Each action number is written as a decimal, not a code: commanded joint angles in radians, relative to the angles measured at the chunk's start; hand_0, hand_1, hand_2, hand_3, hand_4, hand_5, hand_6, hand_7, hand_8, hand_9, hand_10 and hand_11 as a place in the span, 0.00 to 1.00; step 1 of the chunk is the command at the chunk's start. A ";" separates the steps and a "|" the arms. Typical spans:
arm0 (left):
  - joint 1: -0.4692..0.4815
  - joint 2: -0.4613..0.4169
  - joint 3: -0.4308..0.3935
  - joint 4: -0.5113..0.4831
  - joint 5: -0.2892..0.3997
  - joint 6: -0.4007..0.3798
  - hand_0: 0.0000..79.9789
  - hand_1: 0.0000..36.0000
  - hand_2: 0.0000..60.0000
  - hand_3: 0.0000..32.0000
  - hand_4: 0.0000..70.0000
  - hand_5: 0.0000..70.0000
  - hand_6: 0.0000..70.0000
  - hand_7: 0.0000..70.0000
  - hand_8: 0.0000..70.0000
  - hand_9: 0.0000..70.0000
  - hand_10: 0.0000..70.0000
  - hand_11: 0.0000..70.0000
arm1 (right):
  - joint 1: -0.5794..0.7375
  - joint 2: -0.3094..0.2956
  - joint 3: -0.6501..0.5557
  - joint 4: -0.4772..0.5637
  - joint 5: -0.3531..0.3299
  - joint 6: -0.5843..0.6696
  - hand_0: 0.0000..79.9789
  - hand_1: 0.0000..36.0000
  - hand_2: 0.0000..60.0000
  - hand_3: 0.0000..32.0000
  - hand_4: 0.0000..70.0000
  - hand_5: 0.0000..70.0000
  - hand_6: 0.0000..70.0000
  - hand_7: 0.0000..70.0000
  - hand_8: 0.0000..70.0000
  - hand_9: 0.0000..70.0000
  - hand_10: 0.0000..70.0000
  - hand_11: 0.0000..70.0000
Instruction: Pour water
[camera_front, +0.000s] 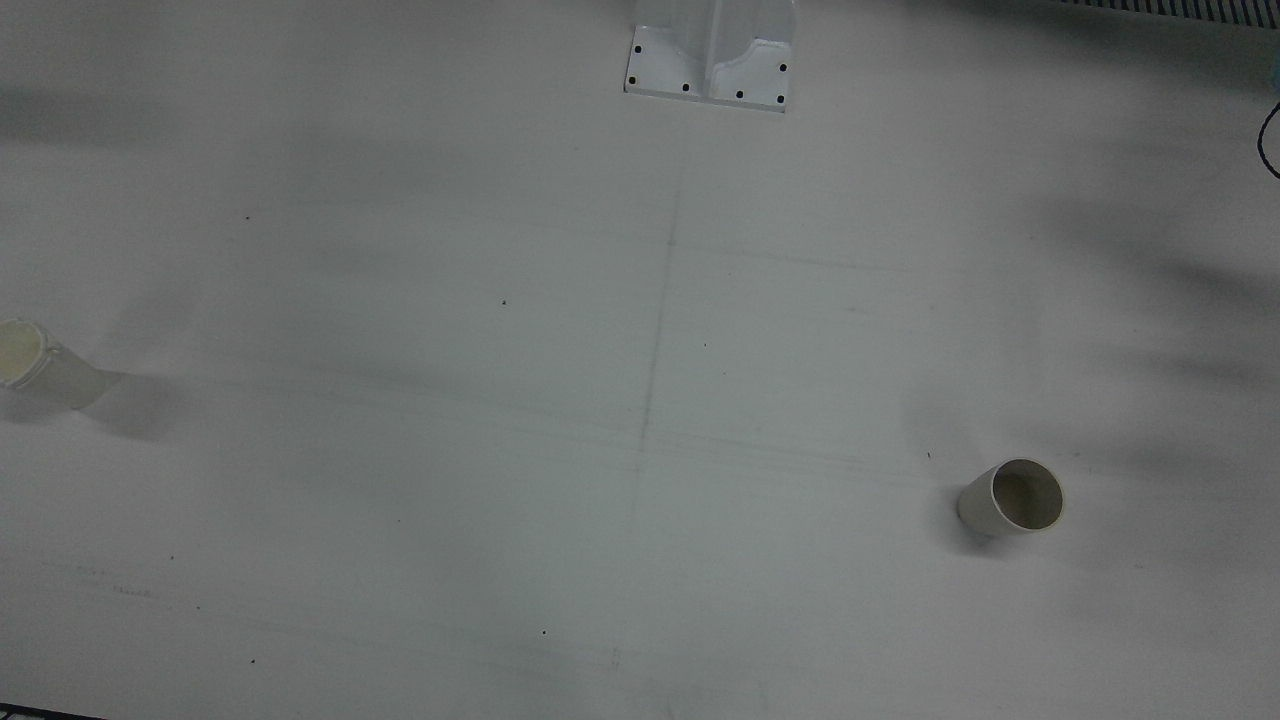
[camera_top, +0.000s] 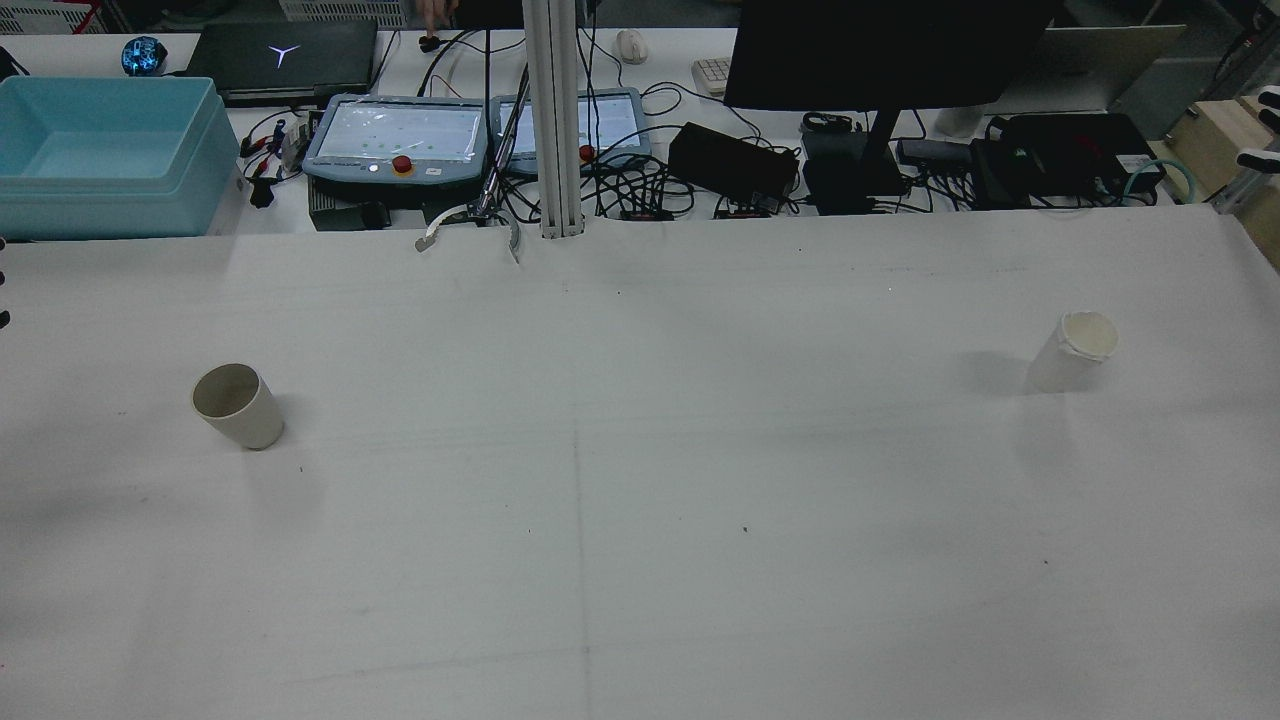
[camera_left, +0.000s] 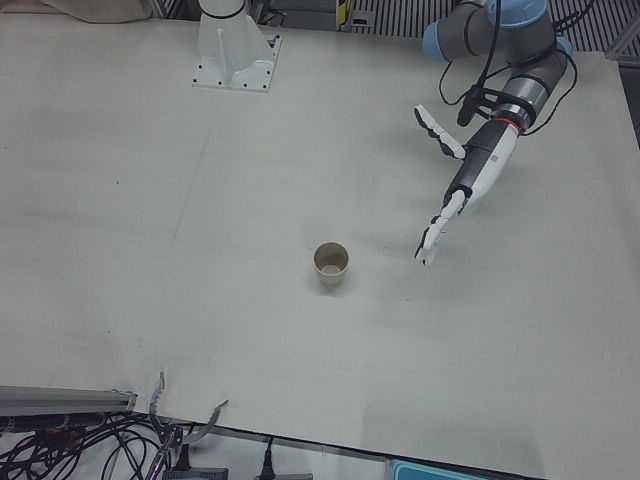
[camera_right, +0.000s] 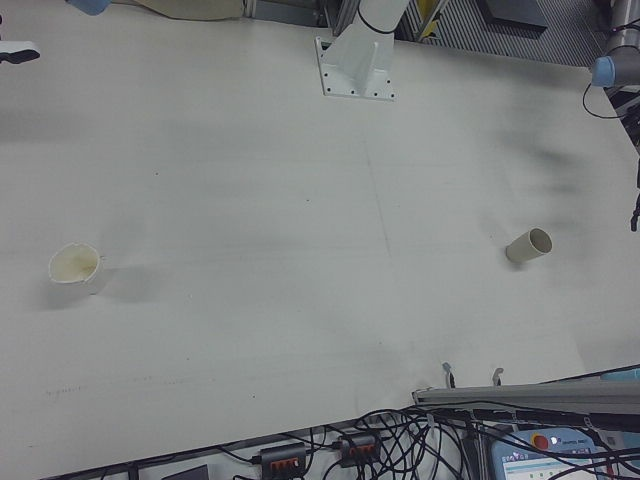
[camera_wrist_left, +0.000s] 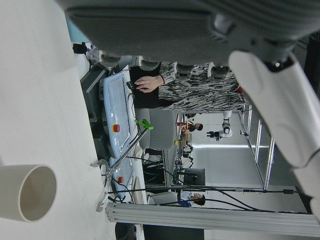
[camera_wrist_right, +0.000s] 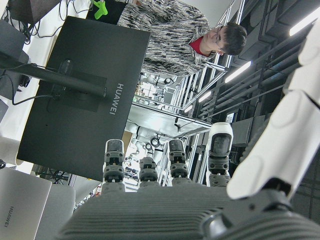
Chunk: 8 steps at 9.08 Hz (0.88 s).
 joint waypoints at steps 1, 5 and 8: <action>0.000 0.002 0.003 -0.001 -0.001 -0.001 0.57 0.05 0.00 0.55 0.12 0.00 0.00 0.14 0.00 0.01 0.00 0.02 | -0.002 0.001 -0.002 0.000 0.001 0.001 0.56 0.21 0.13 0.00 0.15 0.98 0.16 0.29 0.11 0.14 0.18 0.27; 0.000 0.043 0.038 -0.120 -0.036 0.092 0.56 0.03 0.00 0.63 0.09 0.00 0.00 0.13 0.01 0.01 0.00 0.01 | -0.027 -0.027 -0.023 -0.002 0.014 -0.026 0.55 0.20 0.14 0.00 0.16 0.96 0.16 0.29 0.11 0.14 0.17 0.25; 0.075 0.017 0.395 -0.559 -0.042 0.418 0.63 0.29 0.00 0.46 0.13 0.00 0.00 0.17 0.00 0.01 0.04 0.09 | -0.035 -0.077 -0.084 -0.035 0.005 0.025 0.57 0.26 0.17 0.00 0.14 0.93 0.15 0.28 0.11 0.14 0.16 0.25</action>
